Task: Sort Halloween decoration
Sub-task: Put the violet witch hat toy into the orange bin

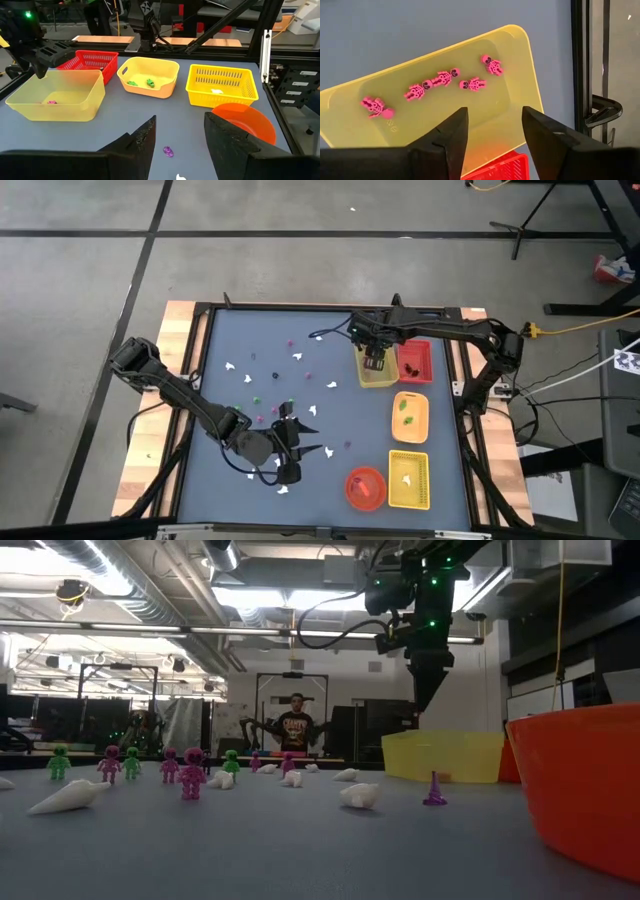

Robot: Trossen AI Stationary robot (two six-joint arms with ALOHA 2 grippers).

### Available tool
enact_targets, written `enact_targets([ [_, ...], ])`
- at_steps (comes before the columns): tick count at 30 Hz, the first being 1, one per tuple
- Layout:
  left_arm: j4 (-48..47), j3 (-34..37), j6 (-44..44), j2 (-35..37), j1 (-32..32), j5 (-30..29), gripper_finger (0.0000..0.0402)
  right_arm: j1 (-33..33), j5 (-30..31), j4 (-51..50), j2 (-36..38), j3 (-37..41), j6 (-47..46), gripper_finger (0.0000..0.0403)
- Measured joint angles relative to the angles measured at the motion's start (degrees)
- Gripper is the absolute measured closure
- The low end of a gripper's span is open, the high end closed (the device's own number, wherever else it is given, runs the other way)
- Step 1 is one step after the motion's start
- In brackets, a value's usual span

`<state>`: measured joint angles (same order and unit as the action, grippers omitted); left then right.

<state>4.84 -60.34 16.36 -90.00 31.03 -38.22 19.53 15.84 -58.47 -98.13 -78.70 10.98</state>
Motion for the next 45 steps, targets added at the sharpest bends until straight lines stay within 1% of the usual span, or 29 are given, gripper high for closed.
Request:
enact_targets([
  [25, -0.09, 0.00, 0.15, 0.00, 0.00, 0.00, 0.0251, 0.00, -0.51, 0.12, 0.00, 0.02, -0.20, 0.0219],
  [38, -0.13, 0.00, 0.30, 0.00, -0.21, 0.00, 0.0251, 0.00, -4.34, 3.57, 0.00, 0.02, -0.22, 0.0219],
  [42, -0.13, 0.00, 5.22, 0.00, -1.62, -1.22, 0.0251, 0.00, -4.46, 3.51, 0.00, 0.02, -0.20, 0.0219],
  [45, -0.13, 0.00, 8.55, 0.00, -3.79, -1.71, 0.0251, 0.00, -4.44, 3.44, 0.00, 0.02, -0.20, 0.0219],
])
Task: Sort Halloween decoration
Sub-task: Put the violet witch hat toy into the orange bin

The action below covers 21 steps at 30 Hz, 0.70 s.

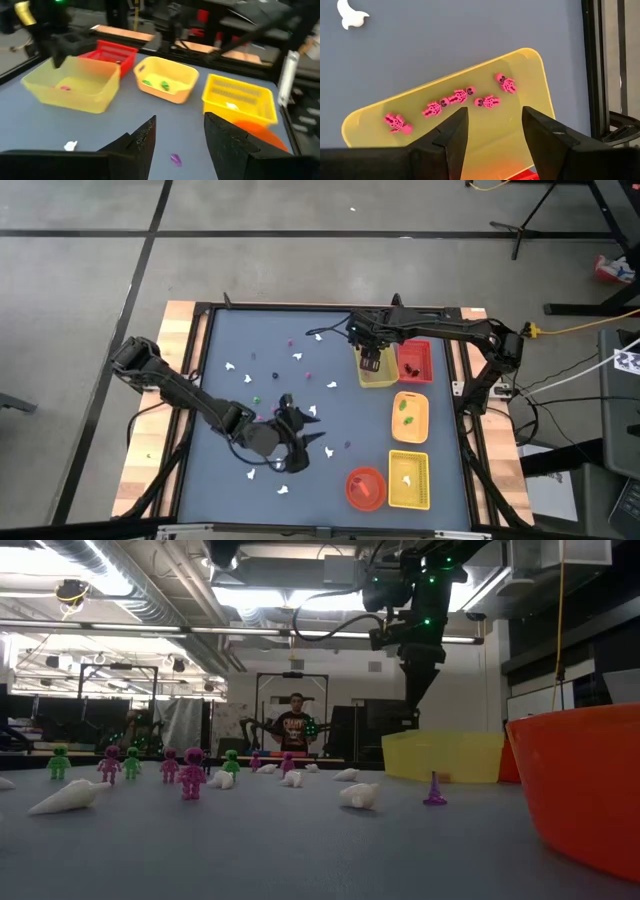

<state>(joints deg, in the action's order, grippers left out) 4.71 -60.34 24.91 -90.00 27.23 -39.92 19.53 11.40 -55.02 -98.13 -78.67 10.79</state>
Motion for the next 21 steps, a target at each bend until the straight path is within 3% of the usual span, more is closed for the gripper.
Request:
enact_targets([
  [7, -3.83, 0.00, 4.81, 0.20, -7.83, 0.27, 0.0251, 0.00, 0.13, -0.13, 3.24, 0.02, 0.20, 0.0219],
  [14, -21.32, 0.00, 11.13, 4.32, -18.07, 7.12, 0.0251, -0.04, -0.15, -1.72, 11.63, 0.02, 0.20, 0.0219],
  [21, -35.93, 0.00, 11.14, 6.82, -29.52, 13.79, 0.0251, -0.07, -5.49, -4.48, 18.55, 0.02, -1.43, 0.0219],
])
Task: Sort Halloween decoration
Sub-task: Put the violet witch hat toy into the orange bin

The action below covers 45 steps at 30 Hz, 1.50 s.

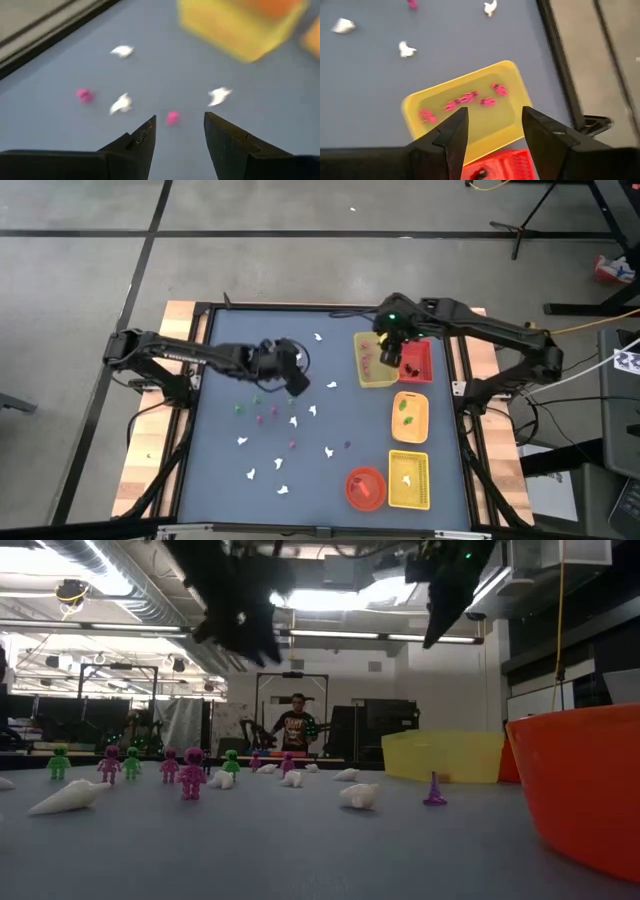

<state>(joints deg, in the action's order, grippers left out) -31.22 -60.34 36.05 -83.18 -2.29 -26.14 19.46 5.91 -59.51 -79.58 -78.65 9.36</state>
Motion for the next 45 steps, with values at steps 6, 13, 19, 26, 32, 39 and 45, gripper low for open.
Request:
enact_targets([
  [6, -12.15, 0.00, -0.11, -0.02, -10.17, 6.16, 0.0251, 0.00, -5.17, -2.68, 2.83, 0.00, -0.73, 0.0219],
  [13, -16.84, 1.06, -0.13, -0.02, -19.86, 7.96, 0.0251, 0.00, -7.04, -5.23, 3.24, 0.00, -0.75, 0.0219],
  [19, -16.39, 5.24, -0.15, -0.04, -25.64, 10.60, 0.0251, 0.00, -7.04, -5.10, 3.24, 0.00, -0.73, 0.0219],
  [26, -15.19, 9.53, -0.03, -0.06, -28.82, 11.04, 0.0251, 0.00, -7.03, -5.05, 3.24, 0.00, -0.73, 0.0219],
  [32, -10.88, 13.84, 2.88, -0.07, -29.00, 11.36, 0.0251, 0.00, -7.04, -5.00, 3.24, 0.00, -0.71, 0.0219],
  [39, -3.17, 18.98, 4.38, -0.07, -28.94, 12.33, 0.0251, 0.00, -7.02, -4.87, 3.24, -0.02, -0.71, 0.0219],
  [45, 3.07, 21.79, 4.52, -0.07, -29.00, 11.61, 0.0251, 0.00, -7.02, -4.89, 3.22, -0.02, -0.71, 0.0219],
])
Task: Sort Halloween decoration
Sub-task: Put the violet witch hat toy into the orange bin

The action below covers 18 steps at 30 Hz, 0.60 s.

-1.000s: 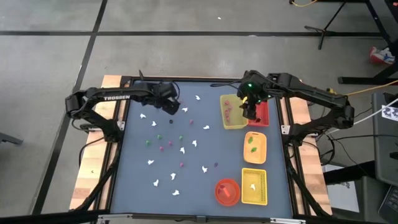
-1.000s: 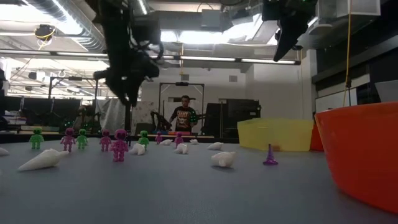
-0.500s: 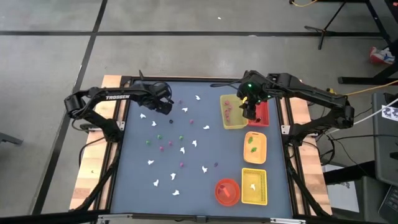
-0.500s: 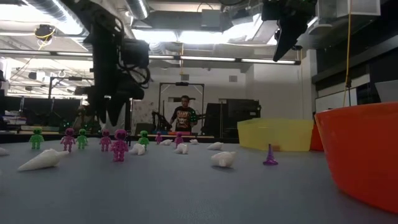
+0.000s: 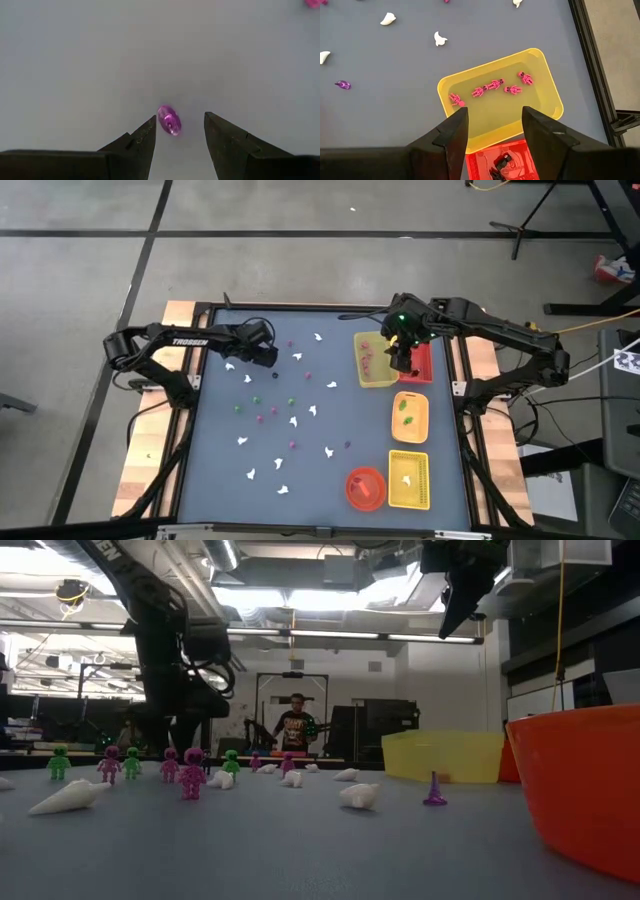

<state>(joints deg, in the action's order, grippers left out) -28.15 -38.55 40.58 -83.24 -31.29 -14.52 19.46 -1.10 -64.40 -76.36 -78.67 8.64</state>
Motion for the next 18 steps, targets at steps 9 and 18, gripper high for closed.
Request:
enact_targets([
  [9, 1.38, 2.10, 1.33, 0.00, -0.11, -1.01, 0.0261, 0.00, 0.00, -0.02, 0.00, 0.00, 0.02, 0.0219],
  [18, 2.98, 2.93, 1.53, 0.00, -0.11, -1.01, 0.0271, 0.00, 0.01, -0.04, 0.00, 0.00, 0.04, 0.0219],
])
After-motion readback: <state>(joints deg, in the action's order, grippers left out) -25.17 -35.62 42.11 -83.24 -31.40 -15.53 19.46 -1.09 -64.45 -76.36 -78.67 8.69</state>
